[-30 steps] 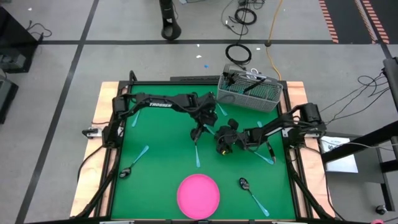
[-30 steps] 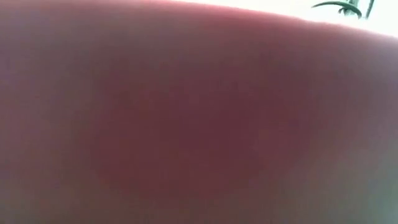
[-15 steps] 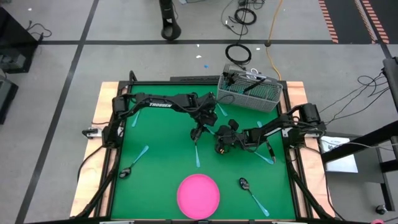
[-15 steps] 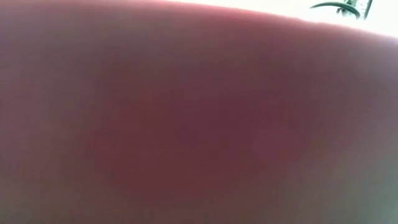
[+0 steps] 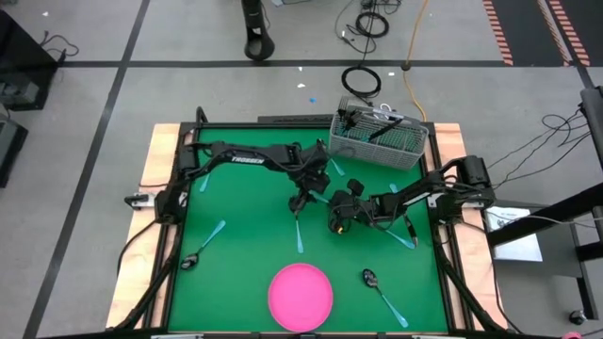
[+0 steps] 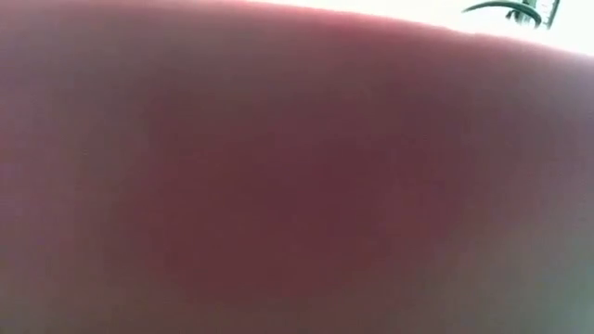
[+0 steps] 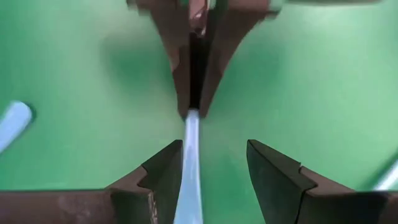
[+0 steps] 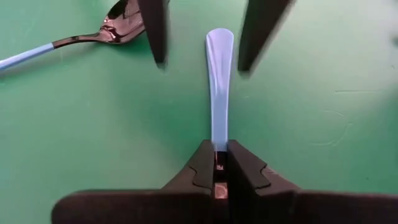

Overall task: Sort silverware
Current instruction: Put the blue knife into the utensil holder

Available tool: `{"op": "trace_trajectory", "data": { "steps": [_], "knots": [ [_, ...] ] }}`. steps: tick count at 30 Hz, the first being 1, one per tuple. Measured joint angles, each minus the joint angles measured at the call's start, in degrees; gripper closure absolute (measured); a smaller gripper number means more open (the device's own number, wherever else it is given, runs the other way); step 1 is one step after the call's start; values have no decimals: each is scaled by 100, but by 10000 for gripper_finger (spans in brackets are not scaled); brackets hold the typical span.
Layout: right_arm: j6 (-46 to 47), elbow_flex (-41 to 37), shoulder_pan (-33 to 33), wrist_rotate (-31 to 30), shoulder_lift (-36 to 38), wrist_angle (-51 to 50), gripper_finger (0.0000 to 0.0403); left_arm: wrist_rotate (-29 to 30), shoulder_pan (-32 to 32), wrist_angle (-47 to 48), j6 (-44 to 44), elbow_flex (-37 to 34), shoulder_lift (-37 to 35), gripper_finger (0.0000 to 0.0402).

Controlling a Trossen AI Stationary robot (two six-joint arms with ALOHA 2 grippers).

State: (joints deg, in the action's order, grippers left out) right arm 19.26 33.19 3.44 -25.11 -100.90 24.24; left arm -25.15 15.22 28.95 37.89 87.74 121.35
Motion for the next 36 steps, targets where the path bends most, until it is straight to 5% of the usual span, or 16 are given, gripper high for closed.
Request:
{"op": "trace_trajectory", "data": {
  "steps": [29, 36],
  "knots": [
    [-393, 13, 4, -164, 24, 581, 399, 449, -2, -108, 151, 0, 281, 223],
    [-393, 15, 2, -161, 26, 560, 399, 464, -2, -107, 144, 0, 282, 295]
  ]
}}
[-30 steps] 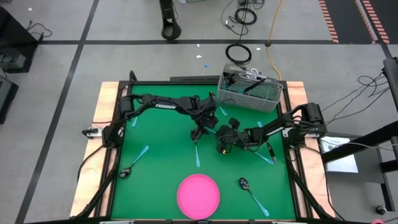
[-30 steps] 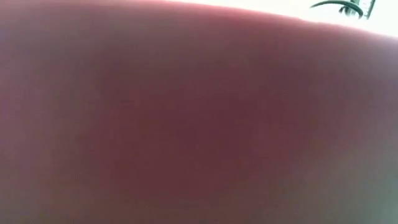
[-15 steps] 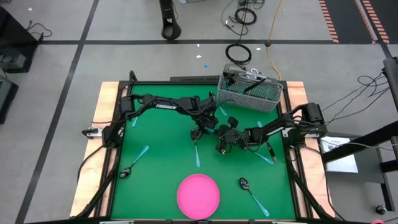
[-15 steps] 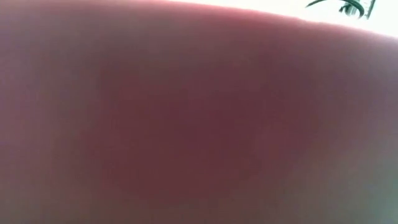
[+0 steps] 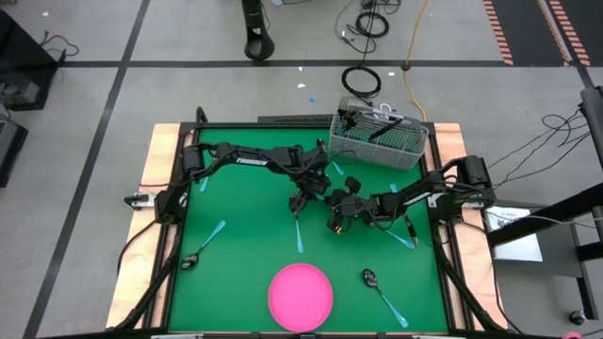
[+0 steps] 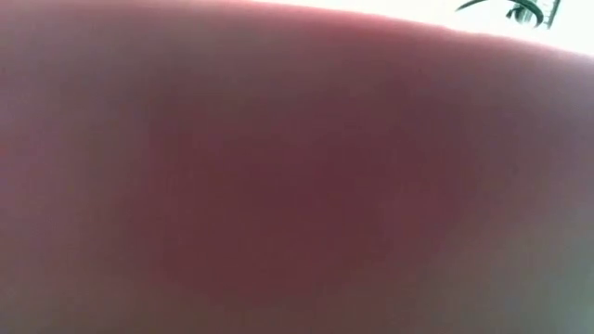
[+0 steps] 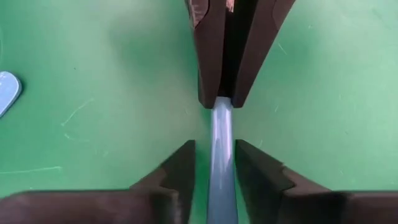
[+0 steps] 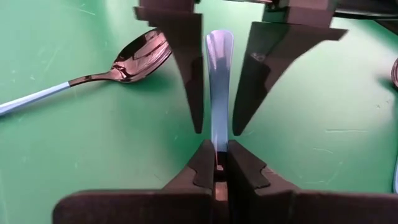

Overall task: Sort silverware
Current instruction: Put the blue knife into the utensil holder

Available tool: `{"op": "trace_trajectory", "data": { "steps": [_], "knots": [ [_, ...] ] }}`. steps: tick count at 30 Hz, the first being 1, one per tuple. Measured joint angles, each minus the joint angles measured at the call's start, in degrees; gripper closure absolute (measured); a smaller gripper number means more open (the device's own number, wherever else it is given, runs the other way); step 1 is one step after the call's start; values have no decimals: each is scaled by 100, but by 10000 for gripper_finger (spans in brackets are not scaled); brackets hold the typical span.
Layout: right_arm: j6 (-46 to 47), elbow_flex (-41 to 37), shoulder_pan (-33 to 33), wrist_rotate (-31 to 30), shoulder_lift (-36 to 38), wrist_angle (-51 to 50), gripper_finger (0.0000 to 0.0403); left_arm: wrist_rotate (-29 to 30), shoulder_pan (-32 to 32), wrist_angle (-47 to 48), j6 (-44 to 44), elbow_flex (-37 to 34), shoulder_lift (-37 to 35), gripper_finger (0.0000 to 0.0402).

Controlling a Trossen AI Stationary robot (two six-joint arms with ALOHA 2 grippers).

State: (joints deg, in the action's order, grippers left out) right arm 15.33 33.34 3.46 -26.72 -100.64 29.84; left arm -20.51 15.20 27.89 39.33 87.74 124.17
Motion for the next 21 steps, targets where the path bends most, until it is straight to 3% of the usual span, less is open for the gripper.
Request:
{"op": "trace_trajectory", "data": {
  "steps": [4, 12, 17, 21],
  "knots": [
    [-11, 0, 0, 11, 0, -15, 397, 3, -2, 18, -2, 0, 0, 364],
    [-154, 4, 4, 0, 204, -226, 316, 33, -35, 28, -6, 0, 1, 364],
    [-277, 9, 96, -38, 1407, -1298, 265, 189, -34, 262, -7, 84, 1, 364],
    [-427, 9, 308, -298, 2634, -2080, 247, 461, -16, 556, -1, 334, -62, 364]
  ]
}}
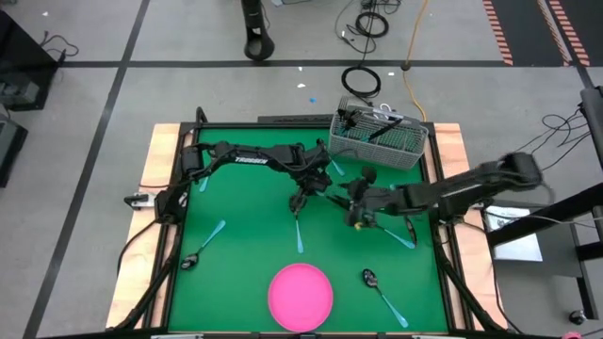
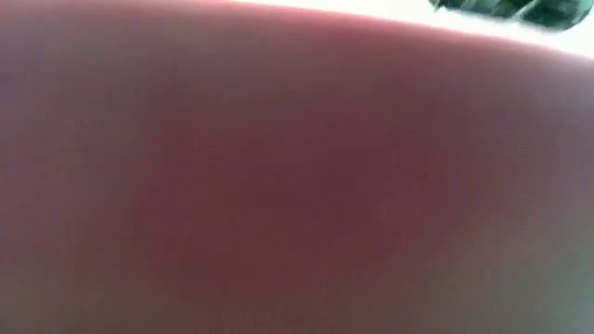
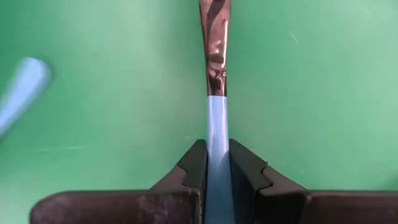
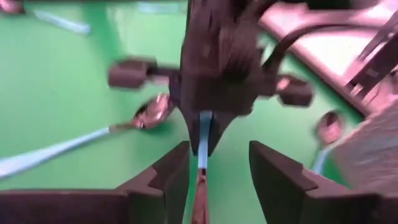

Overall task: Sort silverware
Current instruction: Put the blue knife into the utensil holder

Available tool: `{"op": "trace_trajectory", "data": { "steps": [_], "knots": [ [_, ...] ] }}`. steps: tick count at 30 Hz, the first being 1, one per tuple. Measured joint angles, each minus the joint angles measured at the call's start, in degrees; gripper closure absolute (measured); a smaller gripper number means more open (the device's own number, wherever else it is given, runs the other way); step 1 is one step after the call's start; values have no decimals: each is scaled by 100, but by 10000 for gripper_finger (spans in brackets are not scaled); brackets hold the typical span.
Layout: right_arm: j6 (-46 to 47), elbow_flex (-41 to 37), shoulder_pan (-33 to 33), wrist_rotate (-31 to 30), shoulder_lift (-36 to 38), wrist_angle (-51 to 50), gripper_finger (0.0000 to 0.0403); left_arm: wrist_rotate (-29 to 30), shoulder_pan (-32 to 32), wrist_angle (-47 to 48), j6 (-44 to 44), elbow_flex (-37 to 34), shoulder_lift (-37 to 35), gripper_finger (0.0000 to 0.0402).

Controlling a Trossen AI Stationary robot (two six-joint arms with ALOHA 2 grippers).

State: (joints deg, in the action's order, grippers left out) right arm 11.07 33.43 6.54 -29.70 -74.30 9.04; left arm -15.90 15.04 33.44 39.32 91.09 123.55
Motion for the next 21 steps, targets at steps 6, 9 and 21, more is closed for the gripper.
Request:
{"op": "trace_trajectory", "data": {
  "steps": [6, 9, 21],
  "knots": [
    [-82, -475, 543, -1137, 1668, -839, 245, -172, 238, 253, -286, 96, -493, 364],
    [-24, -1052, 790, -1669, 2586, -819, 249, -935, 547, 482, -587, 88, -700, 364],
    [-634, -2344, 905, -681, 4975, 270, 252, -3671, 646, -2796, -2384, 26, -871, 364]
  ]
}}
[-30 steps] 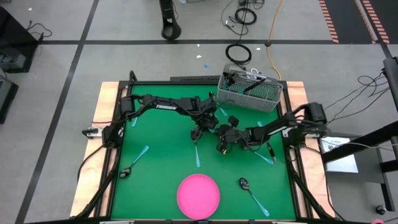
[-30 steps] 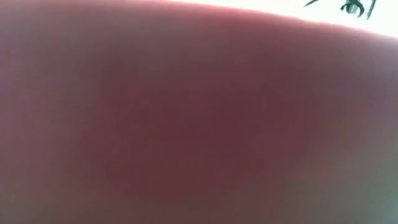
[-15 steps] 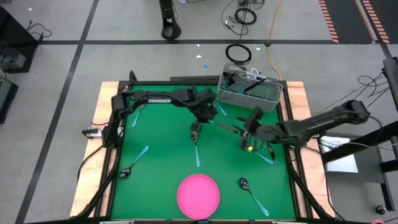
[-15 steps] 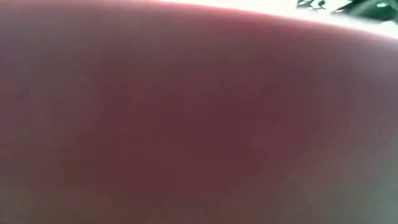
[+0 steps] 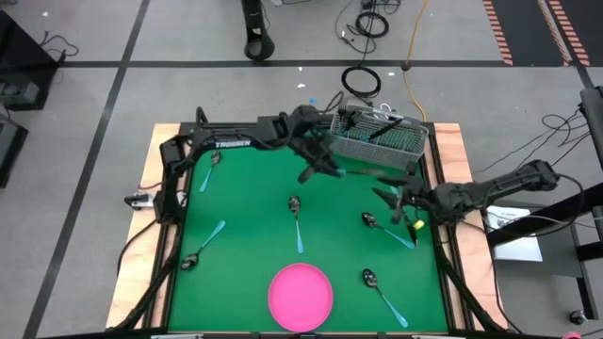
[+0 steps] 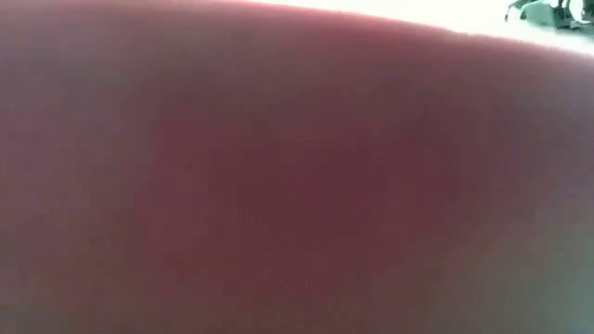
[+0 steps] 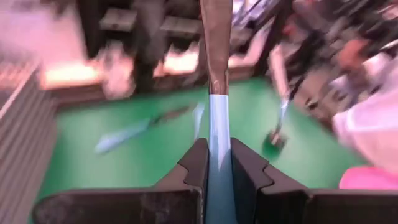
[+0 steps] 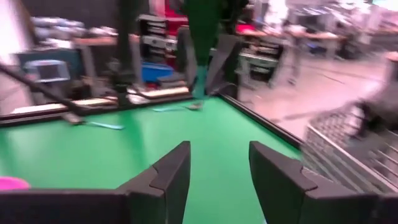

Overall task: Sort silverware
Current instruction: Put the blue knife into the utensil holder

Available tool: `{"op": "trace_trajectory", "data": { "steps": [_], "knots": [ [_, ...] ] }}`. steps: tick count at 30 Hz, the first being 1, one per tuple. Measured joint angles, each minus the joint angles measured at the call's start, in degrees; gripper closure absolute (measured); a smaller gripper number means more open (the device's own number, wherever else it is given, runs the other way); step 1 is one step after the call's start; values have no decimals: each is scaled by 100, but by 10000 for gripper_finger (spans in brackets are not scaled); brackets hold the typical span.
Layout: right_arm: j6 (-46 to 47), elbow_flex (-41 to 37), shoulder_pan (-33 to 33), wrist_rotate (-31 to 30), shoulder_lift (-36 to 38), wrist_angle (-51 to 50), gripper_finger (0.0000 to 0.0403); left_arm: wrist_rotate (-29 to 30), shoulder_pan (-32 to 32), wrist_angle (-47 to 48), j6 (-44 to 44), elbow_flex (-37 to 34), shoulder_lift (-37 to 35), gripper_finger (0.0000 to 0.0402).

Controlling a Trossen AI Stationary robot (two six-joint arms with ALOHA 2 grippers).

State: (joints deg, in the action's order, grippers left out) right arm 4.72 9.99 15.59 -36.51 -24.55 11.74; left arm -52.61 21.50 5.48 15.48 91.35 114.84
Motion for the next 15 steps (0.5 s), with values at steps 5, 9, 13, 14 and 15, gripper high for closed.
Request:
{"op": "trace_trajectory", "data": {
  "steps": [5, 9, 13, 14, 15],
  "knots": [
    [-405, -10, 0, 372, 206, 82, 252, -633, -253, -2291, -1161, -455, 143, 364],
    [-655, -10, 0, 448, 203, 396, 251, -598, -565, -4582, -2521, -794, 473, 364],
    [-755, -10, 0, 1193, 156, 867, 251, 165, -972, -5692, -3277, -806, 969, 364],
    [-754, -10, 0, 1347, 131, 992, 251, 557, -1042, -5737, -3312, -776, 1046, 364],
    [-741, -10, 0, 1471, 103, 1087, 251, 928, -1096, -5741, -3296, -756, 1107, 364]
  ]
}}
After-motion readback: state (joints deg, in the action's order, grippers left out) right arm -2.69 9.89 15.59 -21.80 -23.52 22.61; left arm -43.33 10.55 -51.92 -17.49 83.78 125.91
